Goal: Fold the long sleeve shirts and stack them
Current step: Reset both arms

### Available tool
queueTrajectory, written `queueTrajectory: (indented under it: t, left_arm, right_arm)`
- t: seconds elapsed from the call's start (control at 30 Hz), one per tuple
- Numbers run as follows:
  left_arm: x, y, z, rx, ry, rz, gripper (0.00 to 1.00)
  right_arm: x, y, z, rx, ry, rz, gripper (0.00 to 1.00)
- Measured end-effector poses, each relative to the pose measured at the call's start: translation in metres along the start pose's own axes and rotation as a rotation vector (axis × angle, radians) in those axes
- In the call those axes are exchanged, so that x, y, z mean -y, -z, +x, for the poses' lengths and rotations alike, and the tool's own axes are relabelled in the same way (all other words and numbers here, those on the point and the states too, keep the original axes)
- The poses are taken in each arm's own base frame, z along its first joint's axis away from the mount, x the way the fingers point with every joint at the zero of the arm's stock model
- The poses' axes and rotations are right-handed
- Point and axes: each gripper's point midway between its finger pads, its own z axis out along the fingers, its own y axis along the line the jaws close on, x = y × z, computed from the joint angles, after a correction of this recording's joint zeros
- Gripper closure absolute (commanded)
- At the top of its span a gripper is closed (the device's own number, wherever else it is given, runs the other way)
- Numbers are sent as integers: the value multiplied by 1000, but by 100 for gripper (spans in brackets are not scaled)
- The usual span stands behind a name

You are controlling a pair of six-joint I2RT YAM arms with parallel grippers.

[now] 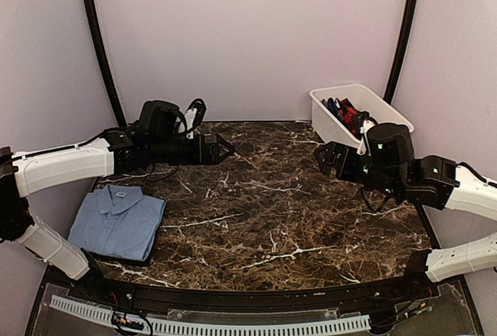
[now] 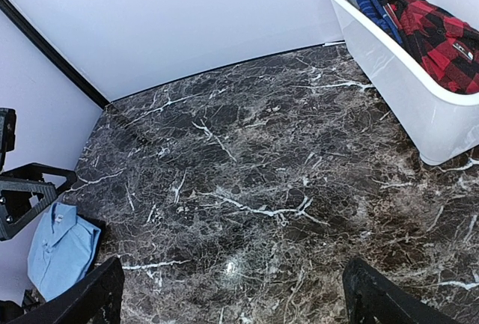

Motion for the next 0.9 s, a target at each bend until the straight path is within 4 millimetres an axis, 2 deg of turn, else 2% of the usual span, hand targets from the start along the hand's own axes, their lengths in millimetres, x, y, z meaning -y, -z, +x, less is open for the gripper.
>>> queueTrajectory:
  t: [0.9]
  left_arm:
    - [-1, -1, 1, 2, 3, 2, 1]
  right_arm:
    - [0, 0, 0, -1, -1, -1, 1]
